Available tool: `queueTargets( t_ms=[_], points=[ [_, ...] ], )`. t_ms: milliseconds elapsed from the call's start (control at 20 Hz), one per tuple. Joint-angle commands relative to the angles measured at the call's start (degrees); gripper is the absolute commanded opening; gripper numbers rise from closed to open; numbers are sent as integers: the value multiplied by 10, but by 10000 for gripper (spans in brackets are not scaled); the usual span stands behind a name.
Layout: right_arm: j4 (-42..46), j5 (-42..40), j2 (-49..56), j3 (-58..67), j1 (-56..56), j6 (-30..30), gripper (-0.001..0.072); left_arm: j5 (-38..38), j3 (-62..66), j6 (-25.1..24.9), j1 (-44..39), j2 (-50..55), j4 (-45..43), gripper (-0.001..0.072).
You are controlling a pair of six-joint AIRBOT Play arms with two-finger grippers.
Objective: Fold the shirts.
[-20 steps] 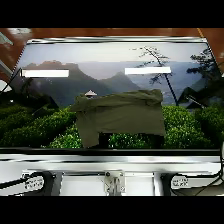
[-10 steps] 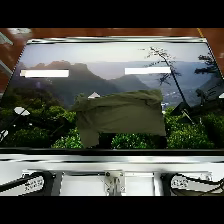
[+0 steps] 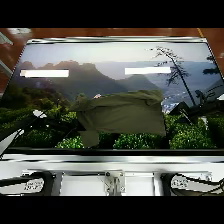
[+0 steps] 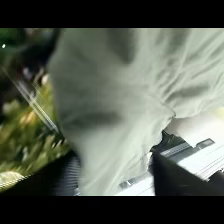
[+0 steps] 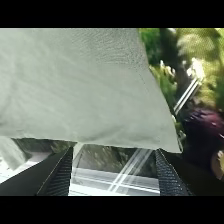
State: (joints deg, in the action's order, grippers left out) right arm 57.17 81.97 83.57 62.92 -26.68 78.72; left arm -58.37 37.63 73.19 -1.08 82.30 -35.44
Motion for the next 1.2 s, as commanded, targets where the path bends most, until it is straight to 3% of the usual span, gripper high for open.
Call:
queueTargets(
  t_ms=[0, 50, 100, 250, 1000, 1150],
  points=[
    [9, -1, 0, -1, 0, -2, 633, 23, 0, -6, -24, 26, 58, 342],
    [23, 0, 0, -1, 0, -2, 633, 22, 0, -6, -23, 26, 59, 149],
    [42, 2, 0, -2, 0, -2, 633, 16, 0, -9, -21, 25, 59, 41],
    [61, -6, 0, -32, 0, -7, 634, -10, 0, -38, -21, 21, 59, 41],
    [-18, -138, 7, -186, 1, -12, 634, -13, 22, -42, -21, -42, 59, 41],
    [-18, -172, 7, -188, 43, -8, 633, -13, 46, -42, -21, -42, 59, 41]
  ],
)
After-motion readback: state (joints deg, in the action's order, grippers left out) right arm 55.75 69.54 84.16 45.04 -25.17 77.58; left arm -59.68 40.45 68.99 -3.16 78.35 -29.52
